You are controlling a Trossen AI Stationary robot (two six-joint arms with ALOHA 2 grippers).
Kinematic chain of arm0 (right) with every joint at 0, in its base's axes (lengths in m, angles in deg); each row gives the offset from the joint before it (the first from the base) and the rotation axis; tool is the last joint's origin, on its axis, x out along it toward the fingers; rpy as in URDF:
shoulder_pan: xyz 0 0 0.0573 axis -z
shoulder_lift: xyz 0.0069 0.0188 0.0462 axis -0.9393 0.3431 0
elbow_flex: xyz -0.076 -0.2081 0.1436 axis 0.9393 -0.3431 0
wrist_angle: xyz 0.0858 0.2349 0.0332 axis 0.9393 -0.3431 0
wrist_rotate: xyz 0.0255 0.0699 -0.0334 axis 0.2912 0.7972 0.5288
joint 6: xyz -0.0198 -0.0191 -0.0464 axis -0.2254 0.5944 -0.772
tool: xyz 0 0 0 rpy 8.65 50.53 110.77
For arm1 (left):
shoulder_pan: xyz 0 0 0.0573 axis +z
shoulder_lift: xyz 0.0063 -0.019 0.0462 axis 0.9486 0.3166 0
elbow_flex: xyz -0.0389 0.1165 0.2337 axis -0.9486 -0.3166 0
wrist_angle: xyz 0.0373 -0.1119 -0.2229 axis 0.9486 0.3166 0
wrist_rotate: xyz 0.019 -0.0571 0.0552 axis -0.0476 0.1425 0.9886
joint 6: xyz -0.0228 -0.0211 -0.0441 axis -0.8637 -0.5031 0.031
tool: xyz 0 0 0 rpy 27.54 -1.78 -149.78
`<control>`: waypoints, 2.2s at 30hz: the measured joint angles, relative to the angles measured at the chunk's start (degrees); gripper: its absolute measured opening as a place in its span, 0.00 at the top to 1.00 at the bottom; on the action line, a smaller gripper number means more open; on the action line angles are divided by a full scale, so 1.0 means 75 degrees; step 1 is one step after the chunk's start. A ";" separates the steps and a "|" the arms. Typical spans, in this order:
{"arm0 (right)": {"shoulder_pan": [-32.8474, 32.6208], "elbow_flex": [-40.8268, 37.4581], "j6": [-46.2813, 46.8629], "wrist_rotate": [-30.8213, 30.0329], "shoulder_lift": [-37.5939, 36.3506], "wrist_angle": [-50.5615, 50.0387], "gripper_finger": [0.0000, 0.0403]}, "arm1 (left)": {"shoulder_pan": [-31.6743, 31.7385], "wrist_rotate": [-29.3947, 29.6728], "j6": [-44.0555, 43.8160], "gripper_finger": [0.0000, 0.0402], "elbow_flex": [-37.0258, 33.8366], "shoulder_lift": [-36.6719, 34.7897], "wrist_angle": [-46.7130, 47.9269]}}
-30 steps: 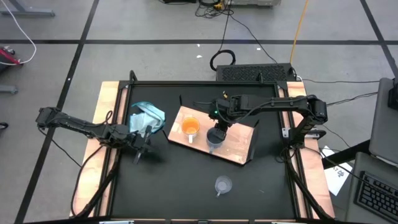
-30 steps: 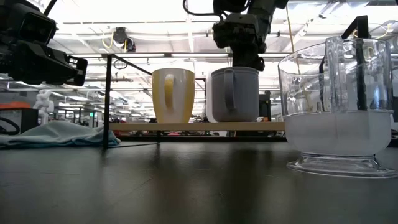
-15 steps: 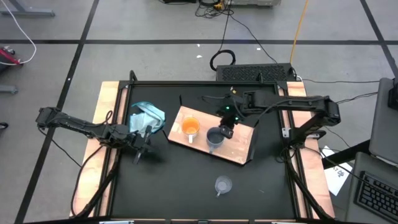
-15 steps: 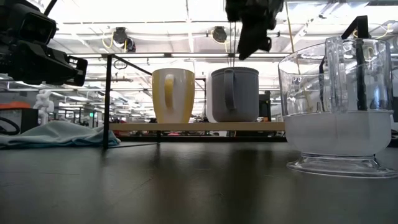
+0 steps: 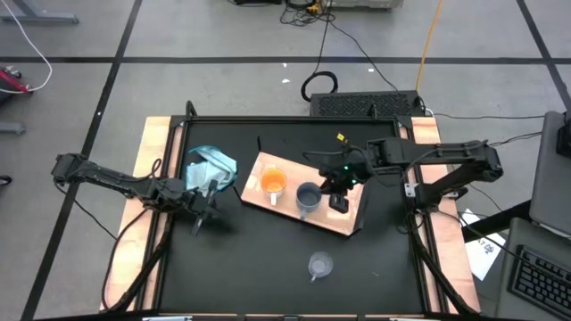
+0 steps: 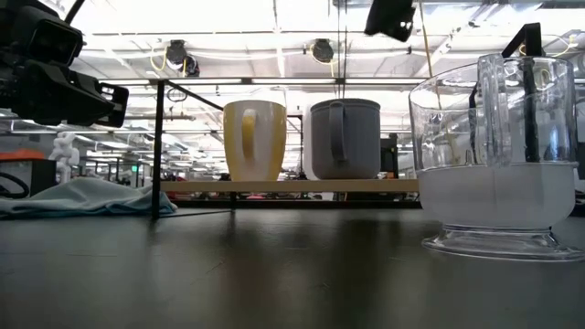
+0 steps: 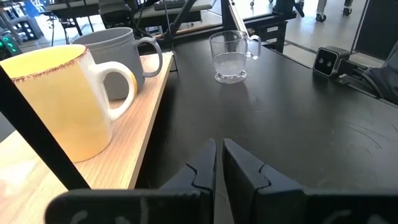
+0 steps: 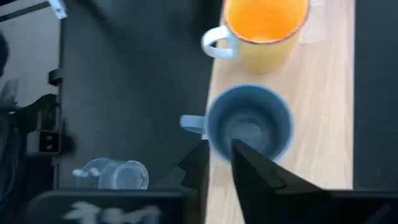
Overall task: Stack small to large cups/mugs on shelf
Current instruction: Put the transparent cup on the shelf
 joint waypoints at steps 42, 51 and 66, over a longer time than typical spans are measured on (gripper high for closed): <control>-0.3171 -0.2454 -0.0357 -0.2989 -0.2601 0.2502 1.00 | -0.0003 0.0002 -0.0271 0.92 0.0000 0.0000 -0.0327; -0.3323 -0.4749 -0.0556 -0.2970 -0.4734 0.3965 1.00 | -0.0003 0.0002 -0.0227 0.92 0.0000 0.0002 -0.0313; -0.4403 -0.6335 -0.1583 -0.2745 -0.5915 0.5056 1.00 | -0.0001 0.0002 -0.0226 0.92 0.0000 0.0001 -0.0261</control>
